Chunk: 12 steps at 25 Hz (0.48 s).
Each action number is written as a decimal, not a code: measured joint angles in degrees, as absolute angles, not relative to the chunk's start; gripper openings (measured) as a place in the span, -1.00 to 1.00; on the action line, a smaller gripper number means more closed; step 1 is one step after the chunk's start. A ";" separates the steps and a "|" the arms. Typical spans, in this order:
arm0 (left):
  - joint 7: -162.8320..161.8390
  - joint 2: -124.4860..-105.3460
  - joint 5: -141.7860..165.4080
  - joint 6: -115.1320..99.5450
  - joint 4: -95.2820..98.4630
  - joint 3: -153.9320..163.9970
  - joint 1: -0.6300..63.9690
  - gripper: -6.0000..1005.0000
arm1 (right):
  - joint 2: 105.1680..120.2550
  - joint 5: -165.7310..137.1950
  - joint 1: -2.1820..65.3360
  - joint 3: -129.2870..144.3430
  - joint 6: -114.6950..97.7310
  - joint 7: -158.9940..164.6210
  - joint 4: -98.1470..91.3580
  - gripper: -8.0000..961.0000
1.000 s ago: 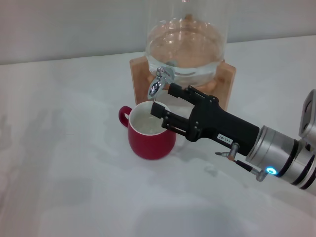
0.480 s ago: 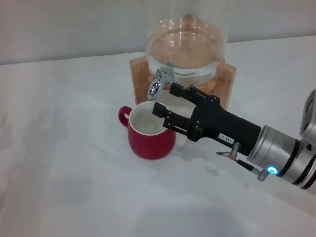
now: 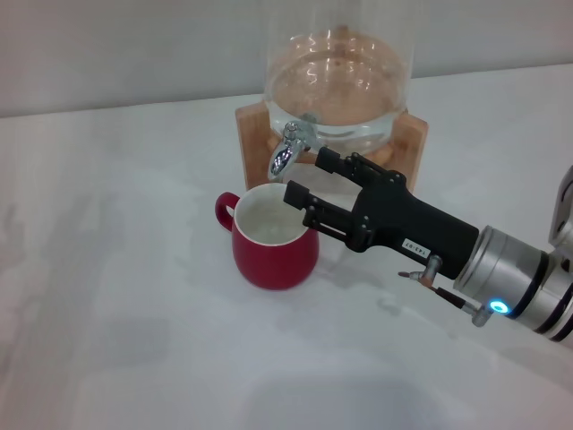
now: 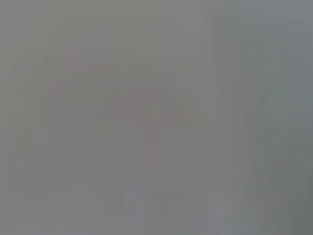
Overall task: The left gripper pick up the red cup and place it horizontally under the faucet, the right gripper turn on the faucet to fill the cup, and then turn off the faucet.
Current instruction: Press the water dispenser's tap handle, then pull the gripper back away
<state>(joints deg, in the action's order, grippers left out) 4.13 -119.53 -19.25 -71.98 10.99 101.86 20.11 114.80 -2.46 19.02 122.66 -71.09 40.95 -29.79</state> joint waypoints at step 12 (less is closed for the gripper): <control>4.13 -119.50 -19.25 -71.82 10.99 101.86 20.30 -0.14 | 114.53 -2.47 18.90 122.06 -71.16 40.95 -29.79 0.65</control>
